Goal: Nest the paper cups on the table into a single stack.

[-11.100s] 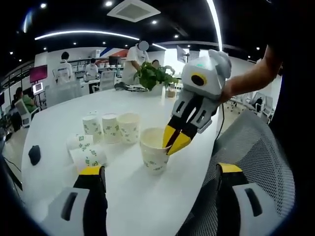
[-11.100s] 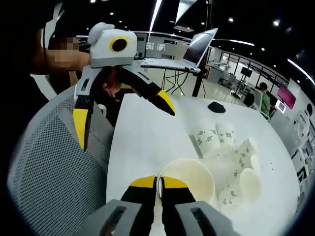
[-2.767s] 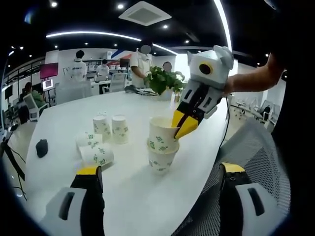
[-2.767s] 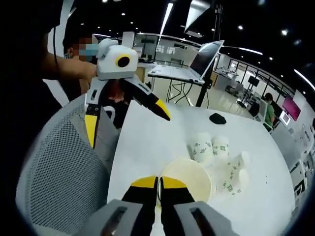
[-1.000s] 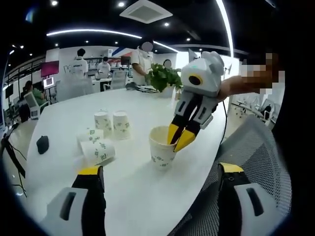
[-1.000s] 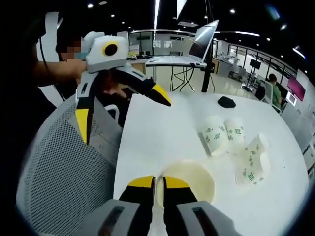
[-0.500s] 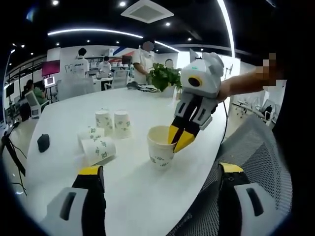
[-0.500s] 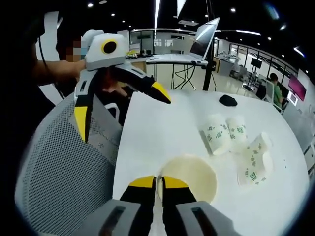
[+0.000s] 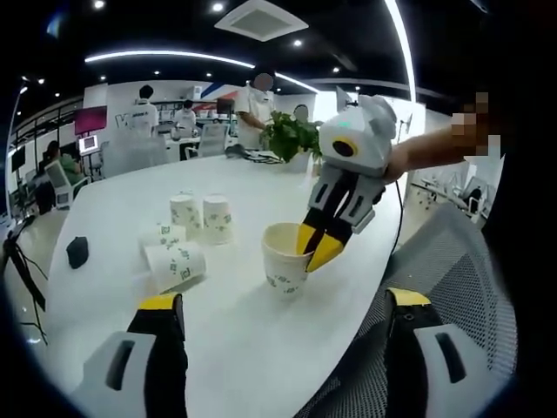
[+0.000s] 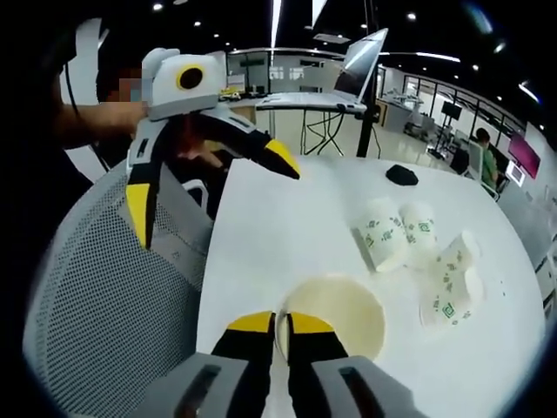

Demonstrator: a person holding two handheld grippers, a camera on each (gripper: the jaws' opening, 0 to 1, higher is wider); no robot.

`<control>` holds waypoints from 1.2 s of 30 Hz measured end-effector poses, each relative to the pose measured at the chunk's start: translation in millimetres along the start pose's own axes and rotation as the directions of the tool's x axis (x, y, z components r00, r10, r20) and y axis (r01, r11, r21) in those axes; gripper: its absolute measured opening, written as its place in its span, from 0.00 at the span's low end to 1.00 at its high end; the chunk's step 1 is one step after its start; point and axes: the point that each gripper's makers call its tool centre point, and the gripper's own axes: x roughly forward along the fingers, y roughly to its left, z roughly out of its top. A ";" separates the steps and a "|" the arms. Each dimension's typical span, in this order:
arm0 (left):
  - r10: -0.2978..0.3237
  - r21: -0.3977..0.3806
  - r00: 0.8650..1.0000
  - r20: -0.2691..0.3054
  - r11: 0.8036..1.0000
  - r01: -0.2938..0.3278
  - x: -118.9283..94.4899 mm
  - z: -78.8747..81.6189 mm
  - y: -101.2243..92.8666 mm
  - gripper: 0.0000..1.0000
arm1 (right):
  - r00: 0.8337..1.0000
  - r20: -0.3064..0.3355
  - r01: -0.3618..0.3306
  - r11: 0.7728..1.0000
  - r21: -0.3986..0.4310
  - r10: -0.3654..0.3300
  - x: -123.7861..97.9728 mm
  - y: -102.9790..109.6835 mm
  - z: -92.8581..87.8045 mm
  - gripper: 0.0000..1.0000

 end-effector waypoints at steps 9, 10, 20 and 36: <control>0.009 0.006 1.000 0.002 1.000 -0.009 -1.1 3.0 6.4 0.94 | 0.999 0.035 0.026 1.000 0.002 -0.026 -5.4 -2.9 8.1 0.08; 0.009 0.006 1.000 0.001 1.000 -0.009 -0.6 3.5 7.2 0.94 | 0.999 0.037 0.027 1.000 0.002 -0.027 -6.1 -2.8 8.6 0.09; 0.005 0.019 1.000 0.003 1.000 -0.005 4.1 7.6 17.7 0.92 | 0.991 0.103 0.084 0.995 0.051 -0.089 -25.4 -8.1 18.1 0.14; 0.054 0.038 0.998 0.010 0.998 -0.055 14.1 13.7 62.4 0.86 | 0.944 0.157 0.253 0.942 0.220 -0.290 -61.7 -31.0 3.4 0.45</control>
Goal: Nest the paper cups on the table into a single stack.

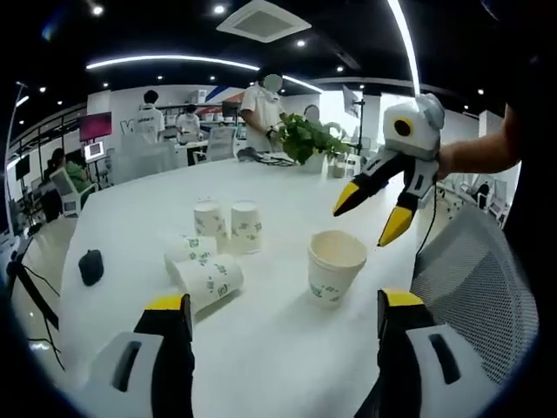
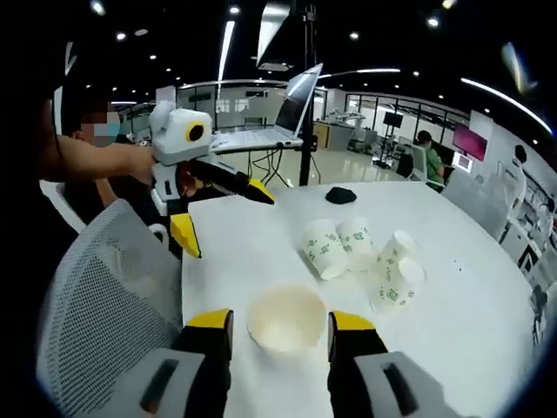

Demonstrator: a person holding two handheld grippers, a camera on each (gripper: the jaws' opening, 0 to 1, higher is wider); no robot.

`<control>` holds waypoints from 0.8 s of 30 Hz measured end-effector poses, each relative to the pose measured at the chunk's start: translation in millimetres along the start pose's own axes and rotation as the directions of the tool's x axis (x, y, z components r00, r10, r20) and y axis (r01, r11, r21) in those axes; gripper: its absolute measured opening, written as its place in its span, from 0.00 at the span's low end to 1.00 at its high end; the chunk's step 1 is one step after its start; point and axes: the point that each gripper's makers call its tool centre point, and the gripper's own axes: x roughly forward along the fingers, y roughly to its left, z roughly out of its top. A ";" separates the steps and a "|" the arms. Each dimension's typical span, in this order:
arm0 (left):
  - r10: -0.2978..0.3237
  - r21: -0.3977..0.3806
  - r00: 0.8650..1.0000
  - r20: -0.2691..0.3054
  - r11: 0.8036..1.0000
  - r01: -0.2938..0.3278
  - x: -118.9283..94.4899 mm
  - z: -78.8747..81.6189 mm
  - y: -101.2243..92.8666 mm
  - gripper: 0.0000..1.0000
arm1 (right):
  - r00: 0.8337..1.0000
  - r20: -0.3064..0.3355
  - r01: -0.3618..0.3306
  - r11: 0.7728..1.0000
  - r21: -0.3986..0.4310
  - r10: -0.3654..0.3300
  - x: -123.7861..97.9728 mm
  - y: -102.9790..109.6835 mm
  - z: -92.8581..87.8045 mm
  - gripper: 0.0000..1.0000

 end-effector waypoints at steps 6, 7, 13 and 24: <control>0.021 0.003 1.000 -0.006 1.000 -0.021 6.8 -1.2 20.0 0.80 | 0.998 -0.002 0.062 0.995 0.073 -0.062 -10.9 -10.5 -13.4 0.59; 0.023 0.003 1.000 -0.006 1.000 -0.023 7.9 -1.6 22.7 0.79 | 0.997 -0.002 0.072 0.994 0.079 -0.072 -12.8 -12.2 -15.4 0.60; 0.036 -0.003 0.999 -0.011 0.999 -0.036 15.9 -5.7 40.0 0.72 | 0.990 0.015 0.140 0.982 0.125 -0.143 -26.6 -22.9 -26.8 0.72; 0.017 -0.034 0.999 -0.048 0.999 -0.018 34.5 -16.7 58.0 0.63 | 0.975 0.077 0.185 0.950 0.253 -0.210 -45.0 -26.4 -39.8 0.92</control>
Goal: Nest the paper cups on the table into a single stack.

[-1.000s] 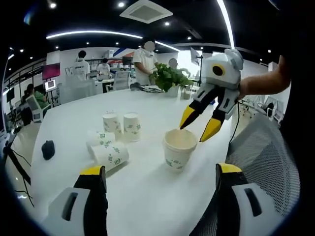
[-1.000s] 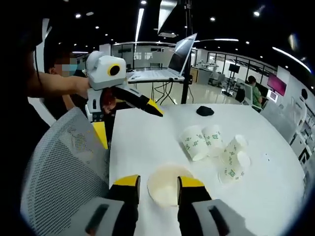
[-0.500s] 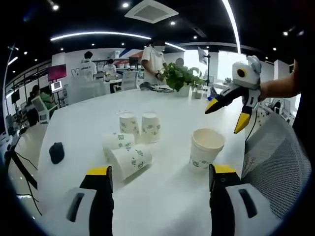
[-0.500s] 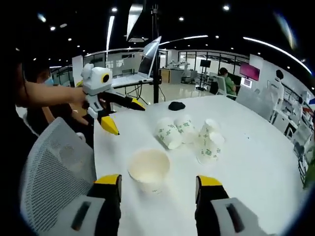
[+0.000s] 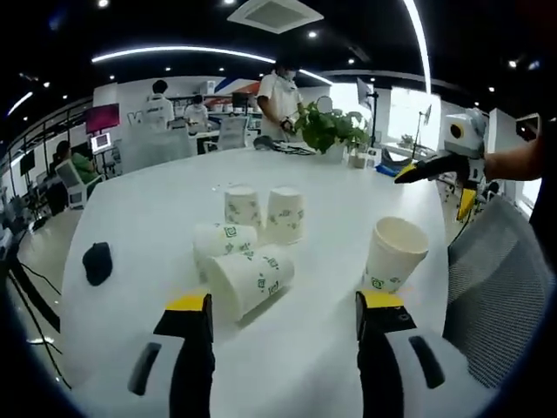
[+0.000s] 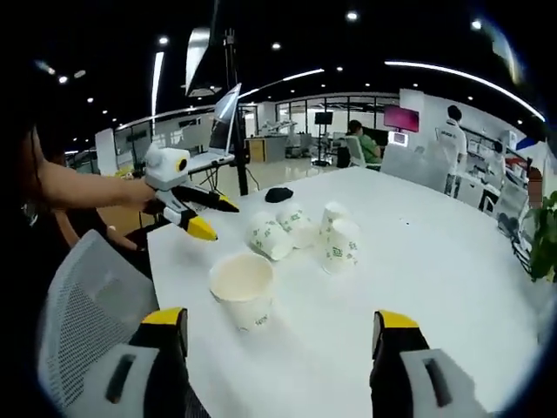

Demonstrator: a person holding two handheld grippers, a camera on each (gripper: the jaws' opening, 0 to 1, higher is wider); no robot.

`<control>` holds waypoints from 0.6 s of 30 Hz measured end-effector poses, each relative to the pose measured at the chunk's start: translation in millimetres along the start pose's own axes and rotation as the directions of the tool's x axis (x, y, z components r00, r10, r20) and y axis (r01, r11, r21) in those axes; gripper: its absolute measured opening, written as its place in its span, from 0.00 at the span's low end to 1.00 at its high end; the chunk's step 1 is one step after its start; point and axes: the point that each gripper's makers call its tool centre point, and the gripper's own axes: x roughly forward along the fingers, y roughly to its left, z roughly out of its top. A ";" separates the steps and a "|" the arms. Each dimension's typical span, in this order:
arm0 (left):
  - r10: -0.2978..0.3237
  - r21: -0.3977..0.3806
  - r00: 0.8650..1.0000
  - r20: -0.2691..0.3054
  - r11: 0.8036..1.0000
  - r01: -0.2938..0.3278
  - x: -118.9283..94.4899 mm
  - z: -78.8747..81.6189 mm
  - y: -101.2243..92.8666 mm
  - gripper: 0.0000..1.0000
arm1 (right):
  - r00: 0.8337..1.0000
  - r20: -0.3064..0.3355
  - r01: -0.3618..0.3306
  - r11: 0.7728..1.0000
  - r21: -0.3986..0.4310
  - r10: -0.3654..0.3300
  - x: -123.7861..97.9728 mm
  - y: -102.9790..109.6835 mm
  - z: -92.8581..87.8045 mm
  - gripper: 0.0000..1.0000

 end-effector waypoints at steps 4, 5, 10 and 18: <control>-0.001 -0.028 1.000 0.000 1.000 0.001 7.5 -3.4 10.3 0.61 | 1.000 0.017 0.014 1.000 0.010 -0.014 -6.1 0.0 -5.0 1.00; -0.001 -0.034 1.000 -0.003 0.999 0.001 9.2 -5.2 12.9 0.60 | 1.000 0.023 0.017 1.000 0.009 -0.017 -7.5 -0.8 -5.1 1.00; -0.014 -0.065 1.000 -0.006 0.998 0.014 17.7 -2.0 10.0 0.58 | 0.998 0.045 0.047 0.998 0.030 -0.048 -17.6 -5.7 -8.8 1.00; -0.041 -0.102 0.999 -0.004 0.994 0.041 27.9 3.5 8.2 0.54 | 0.995 0.053 0.083 0.995 0.054 -0.085 -28.2 -12.0 -19.9 1.00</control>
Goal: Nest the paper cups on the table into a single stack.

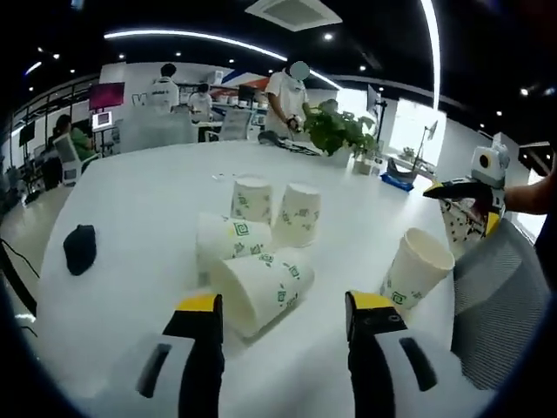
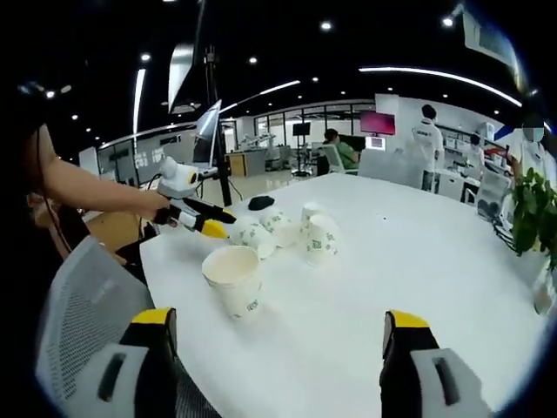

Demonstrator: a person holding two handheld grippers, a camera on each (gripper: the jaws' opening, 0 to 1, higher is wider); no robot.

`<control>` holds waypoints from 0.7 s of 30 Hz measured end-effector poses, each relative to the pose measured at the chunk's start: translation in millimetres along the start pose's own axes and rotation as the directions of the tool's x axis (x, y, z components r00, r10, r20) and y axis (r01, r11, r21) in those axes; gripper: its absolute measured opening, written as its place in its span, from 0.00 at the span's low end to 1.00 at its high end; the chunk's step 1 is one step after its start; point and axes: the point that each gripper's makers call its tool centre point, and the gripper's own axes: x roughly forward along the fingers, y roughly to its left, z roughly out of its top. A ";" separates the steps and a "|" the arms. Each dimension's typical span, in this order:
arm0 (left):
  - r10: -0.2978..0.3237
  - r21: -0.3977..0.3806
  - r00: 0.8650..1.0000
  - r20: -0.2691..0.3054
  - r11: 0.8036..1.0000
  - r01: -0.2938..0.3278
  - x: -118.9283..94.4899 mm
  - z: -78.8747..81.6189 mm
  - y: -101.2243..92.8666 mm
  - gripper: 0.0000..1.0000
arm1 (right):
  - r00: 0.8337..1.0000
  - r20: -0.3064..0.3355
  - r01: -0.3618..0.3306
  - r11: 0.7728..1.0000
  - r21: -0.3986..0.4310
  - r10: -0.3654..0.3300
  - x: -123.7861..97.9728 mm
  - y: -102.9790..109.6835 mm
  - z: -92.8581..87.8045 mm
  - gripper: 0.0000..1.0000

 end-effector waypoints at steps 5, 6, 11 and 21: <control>-0.014 -0.046 1.000 -0.012 0.999 0.014 4.1 -4.5 5.7 0.50 | 1.000 -0.006 0.009 1.000 0.001 -0.008 -3.1 0.8 -4.6 1.00; -0.018 -0.053 1.000 -0.008 0.998 0.018 5.0 -3.4 4.1 0.50 | 1.000 -0.011 0.010 1.000 -0.005 -0.010 -3.8 1.9 -5.8 1.00; -0.022 -0.070 1.000 -0.001 0.997 0.022 8.4 0.2 9.7 0.40 | 1.000 -0.017 0.013 1.000 -0.019 -0.013 -5.9 2.4 -11.7 0.99; -0.053 -0.162 0.998 0.034 0.985 0.057 17.4 4.0 20.8 0.16 | 1.000 -0.026 0.014 1.000 -0.010 -0.015 -5.0 3.2 -18.3 0.94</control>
